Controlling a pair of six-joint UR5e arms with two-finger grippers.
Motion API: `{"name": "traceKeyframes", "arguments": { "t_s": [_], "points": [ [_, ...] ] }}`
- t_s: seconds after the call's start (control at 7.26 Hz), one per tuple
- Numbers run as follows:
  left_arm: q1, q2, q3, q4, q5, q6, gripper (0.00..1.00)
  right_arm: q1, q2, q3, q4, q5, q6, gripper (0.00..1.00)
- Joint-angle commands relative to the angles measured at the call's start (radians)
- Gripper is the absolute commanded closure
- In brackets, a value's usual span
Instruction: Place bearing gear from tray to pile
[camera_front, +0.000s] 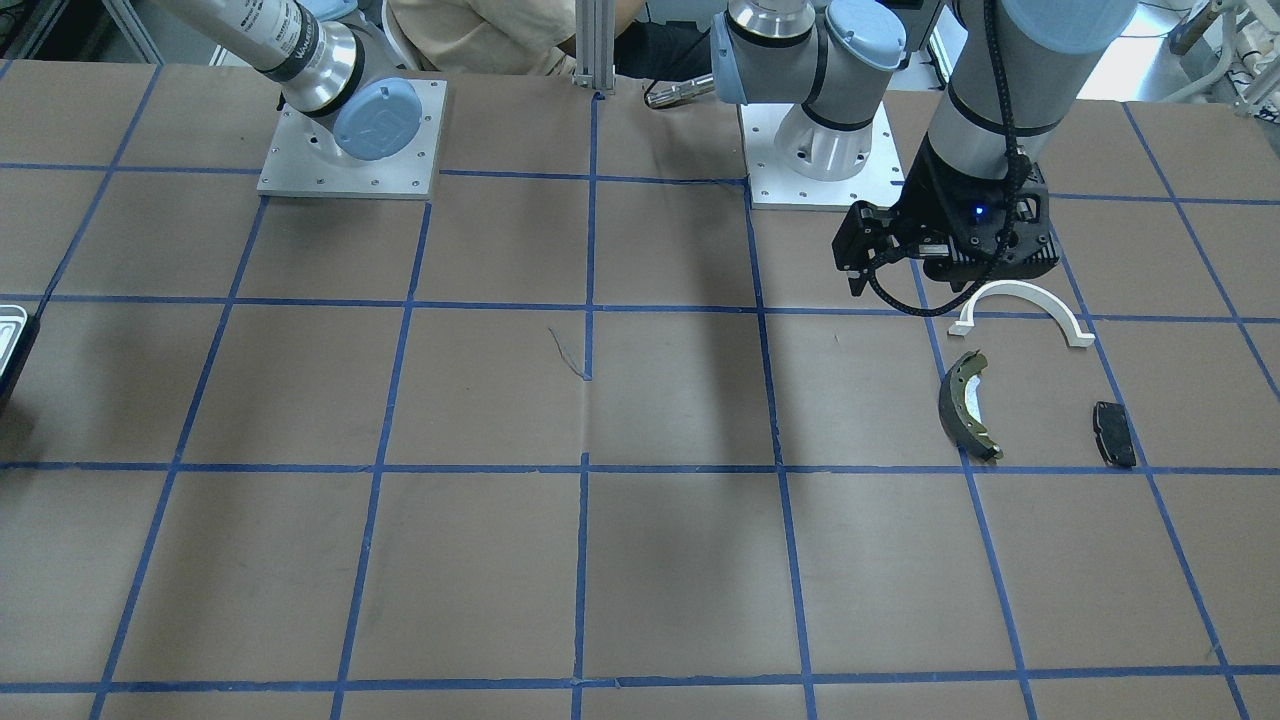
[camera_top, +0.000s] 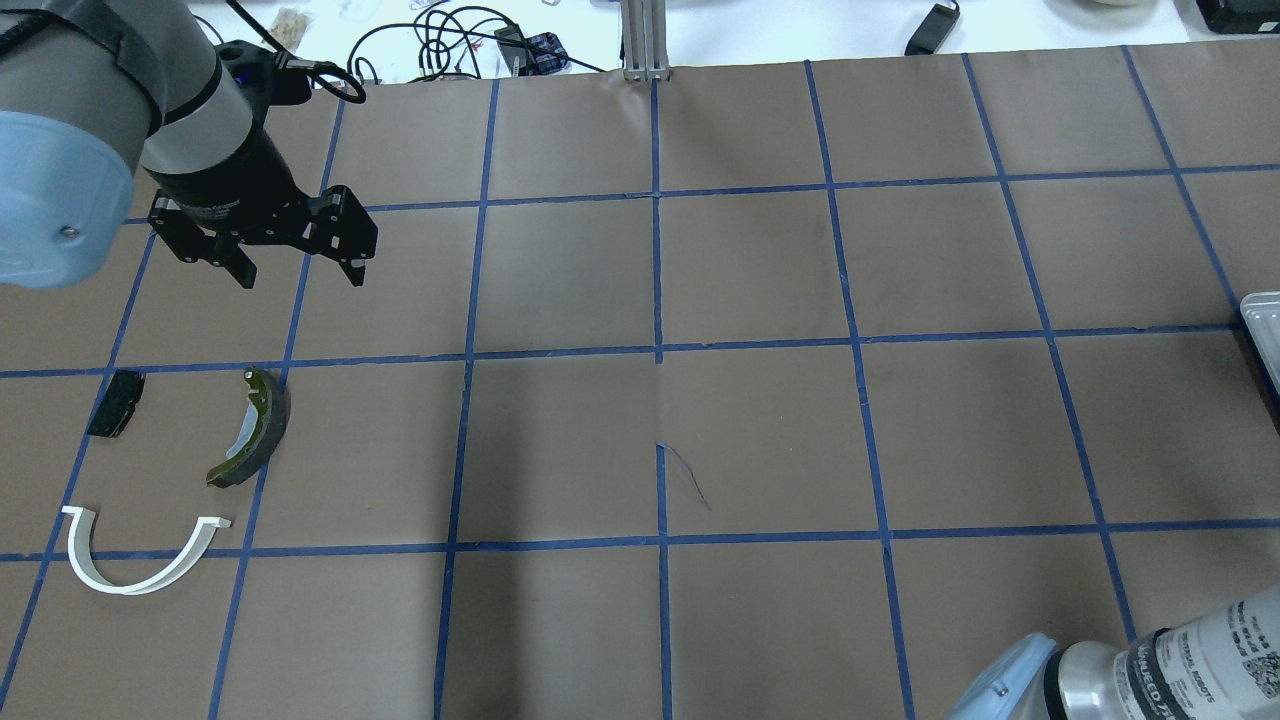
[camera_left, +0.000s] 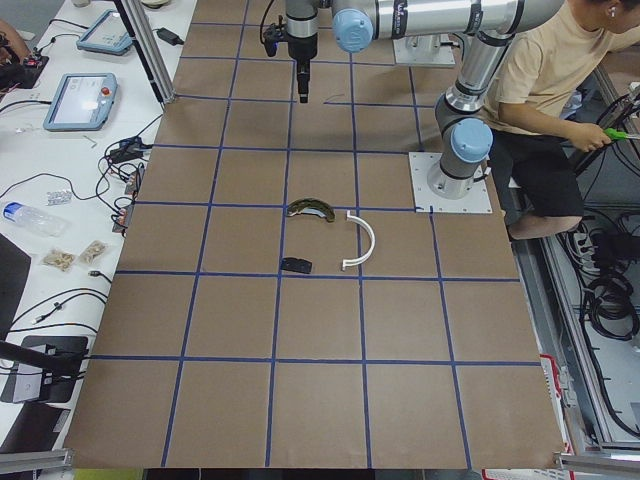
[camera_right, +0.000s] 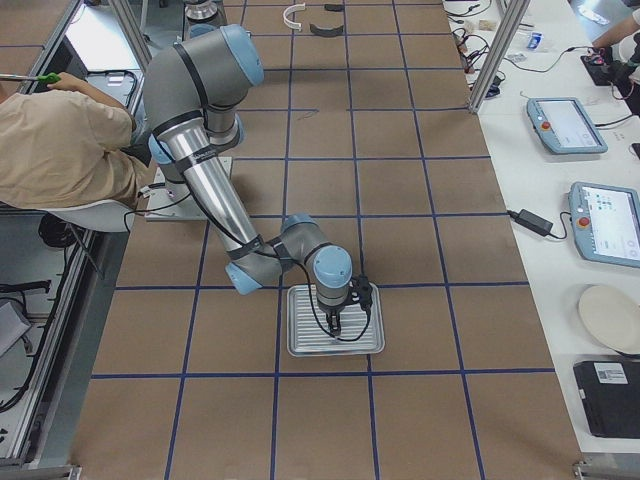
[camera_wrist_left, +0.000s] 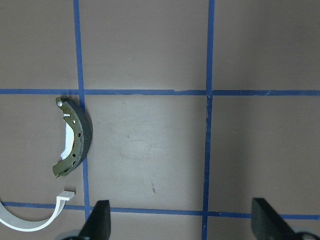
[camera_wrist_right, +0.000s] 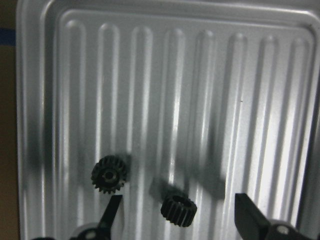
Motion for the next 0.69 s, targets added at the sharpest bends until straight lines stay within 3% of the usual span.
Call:
{"name": "traceKeyframes", "arguments": {
  "t_s": [0.0, 0.14, 0.41, 0.55],
  "points": [
    [0.000, 0.000, -0.001, 0.004, -0.001, -0.001, 0.00, 0.000, 0.004, -0.007, 0.005, 0.009, 0.000, 0.59],
    [0.000, 0.000, -0.001, 0.002, 0.000, 0.000, 0.00, 0.000, 0.002, -0.006, 0.005, 0.003, 0.003, 0.71],
    [0.000, 0.000, -0.003, 0.004, 0.000, 0.000, 0.00, 0.000, 0.002, -0.006, 0.007, 0.000, 0.004, 0.75],
    [0.000, -0.002, -0.003, 0.006, -0.001, 0.000, 0.00, 0.000, 0.002, -0.004, 0.007, 0.000, 0.005, 0.93]
  ]
}}
